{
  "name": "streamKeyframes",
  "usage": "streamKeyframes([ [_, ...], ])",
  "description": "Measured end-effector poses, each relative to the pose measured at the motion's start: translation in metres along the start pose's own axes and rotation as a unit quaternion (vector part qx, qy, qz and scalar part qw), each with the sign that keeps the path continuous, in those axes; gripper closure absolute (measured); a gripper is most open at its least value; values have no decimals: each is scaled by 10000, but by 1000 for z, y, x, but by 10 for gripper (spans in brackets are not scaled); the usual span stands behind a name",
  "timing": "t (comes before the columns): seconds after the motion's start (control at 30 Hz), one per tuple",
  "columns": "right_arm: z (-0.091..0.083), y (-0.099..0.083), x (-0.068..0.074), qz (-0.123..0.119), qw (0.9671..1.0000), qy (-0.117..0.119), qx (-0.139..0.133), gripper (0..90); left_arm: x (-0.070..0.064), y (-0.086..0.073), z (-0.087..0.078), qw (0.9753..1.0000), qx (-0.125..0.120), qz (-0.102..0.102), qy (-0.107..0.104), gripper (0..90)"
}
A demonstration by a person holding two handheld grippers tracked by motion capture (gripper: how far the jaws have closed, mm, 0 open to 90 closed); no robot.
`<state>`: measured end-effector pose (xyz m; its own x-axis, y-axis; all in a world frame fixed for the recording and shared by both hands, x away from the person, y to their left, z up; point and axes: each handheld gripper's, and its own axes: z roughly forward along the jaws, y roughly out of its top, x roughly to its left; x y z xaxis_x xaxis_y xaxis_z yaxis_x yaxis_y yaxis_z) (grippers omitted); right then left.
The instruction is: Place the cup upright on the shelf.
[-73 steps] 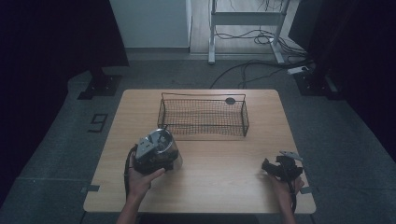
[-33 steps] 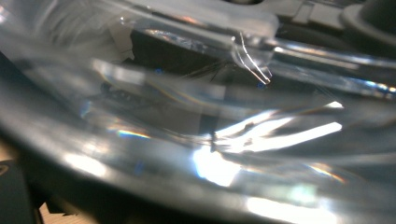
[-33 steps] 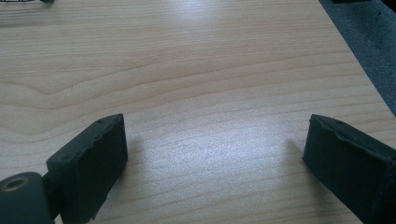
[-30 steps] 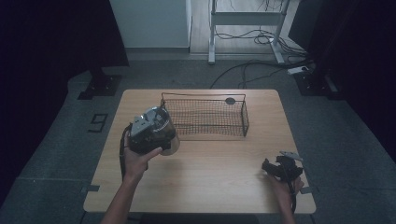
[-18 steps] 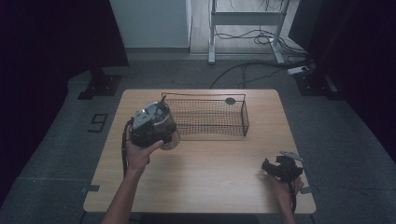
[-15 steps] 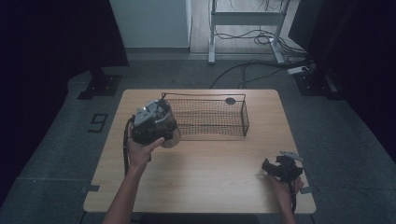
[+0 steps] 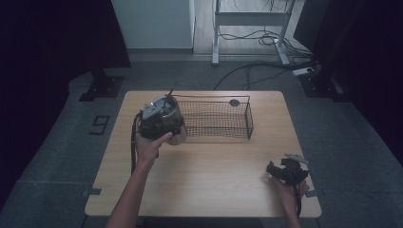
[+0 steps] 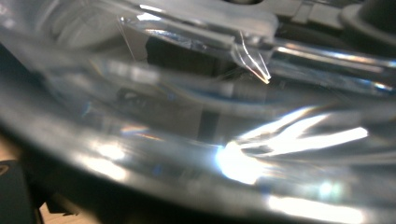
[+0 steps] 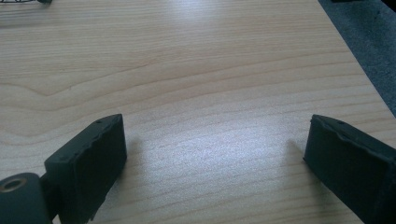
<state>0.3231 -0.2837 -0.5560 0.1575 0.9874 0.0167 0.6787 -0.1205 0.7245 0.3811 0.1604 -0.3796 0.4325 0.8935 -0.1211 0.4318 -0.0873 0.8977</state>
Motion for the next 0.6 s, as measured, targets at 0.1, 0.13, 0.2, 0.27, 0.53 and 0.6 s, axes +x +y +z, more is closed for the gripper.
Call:
streamKeyframes([
  [0.1, 0, 0, 0, -7, 10000, -12, 1, 53, -1, 4, 2, 10000, 2, 27, 12, 39],
  [0.13, 0, 0, 0, 1, 10000, -12, 4, 53, 0, 7, 3, 10000, -10, 20, 10, 39],
  [0.2, 0, 0, 0, -7, 10000, -13, 2, 53, 1, 9, 3, 10000, -30, 9, 9, 39],
  [0.27, 0, 0, 0, -12, 10000, -14, 0, 53, 3, 12, 4, 10000, -39, 3, 31, 39],
  [0.53, 0, 0, 0, -14, 10000, -12, -20, 53, 13, 21, 11, 9999, -14, -68, 141, 39],
  [0.6, 0, 0, 0, -7, 10000, -13, -14, 52, 15, 23, 13, 9999, -4, -64, 158, 39],
])
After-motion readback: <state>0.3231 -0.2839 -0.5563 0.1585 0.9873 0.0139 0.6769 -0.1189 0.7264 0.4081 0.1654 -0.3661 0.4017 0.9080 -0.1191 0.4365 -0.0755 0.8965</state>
